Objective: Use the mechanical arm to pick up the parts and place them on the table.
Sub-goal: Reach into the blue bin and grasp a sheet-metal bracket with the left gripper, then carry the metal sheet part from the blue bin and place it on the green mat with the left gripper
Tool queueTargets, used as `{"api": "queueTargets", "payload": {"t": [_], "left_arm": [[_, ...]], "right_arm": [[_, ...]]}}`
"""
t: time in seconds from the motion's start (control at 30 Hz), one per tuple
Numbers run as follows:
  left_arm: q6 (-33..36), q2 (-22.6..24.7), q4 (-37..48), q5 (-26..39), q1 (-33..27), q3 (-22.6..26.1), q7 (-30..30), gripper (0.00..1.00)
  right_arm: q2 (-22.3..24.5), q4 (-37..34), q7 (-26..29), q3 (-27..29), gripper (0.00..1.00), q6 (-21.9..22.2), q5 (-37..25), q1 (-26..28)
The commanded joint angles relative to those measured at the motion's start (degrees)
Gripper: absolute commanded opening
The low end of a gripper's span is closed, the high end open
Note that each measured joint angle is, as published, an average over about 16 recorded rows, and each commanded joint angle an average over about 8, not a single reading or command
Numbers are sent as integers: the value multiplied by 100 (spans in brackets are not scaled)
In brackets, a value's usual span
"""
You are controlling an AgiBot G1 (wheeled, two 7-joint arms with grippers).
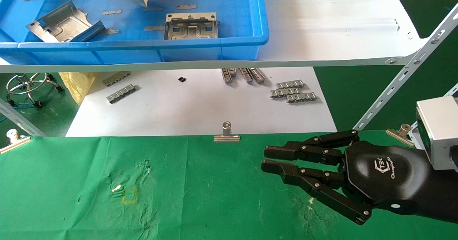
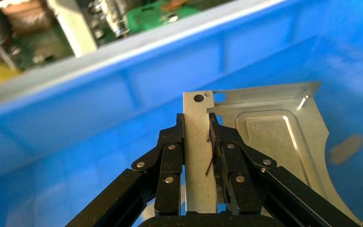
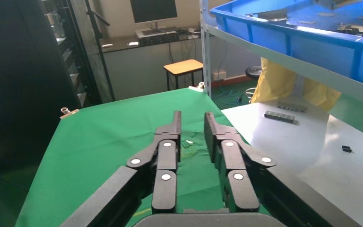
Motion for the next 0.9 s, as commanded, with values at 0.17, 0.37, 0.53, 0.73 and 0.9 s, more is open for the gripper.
{"api": "queueTargets", "payload": {"t": [0.17,0.37,0.53,0.73,0.9], "left_arm": [[971,-231,-170,-208,-76,-130,242,0],[2499,-564,-373,-495,-7,-291,758,0],[3603,-809,-511,-711,119,-398,1282,0],[4171,-1149,-1044,-1119,580,-422,1882,0],[4212,-1655,-2107,-1938,1357,-252,2052,0]], "right_arm": [[0,0,0,0,100,0,0,0],[0,0,0,0,100,0,0,0],[0,0,0,0,100,0,0,0],[0,0,0,0,100,0,0,0],[0,0,0,0,100,0,0,0]]}}
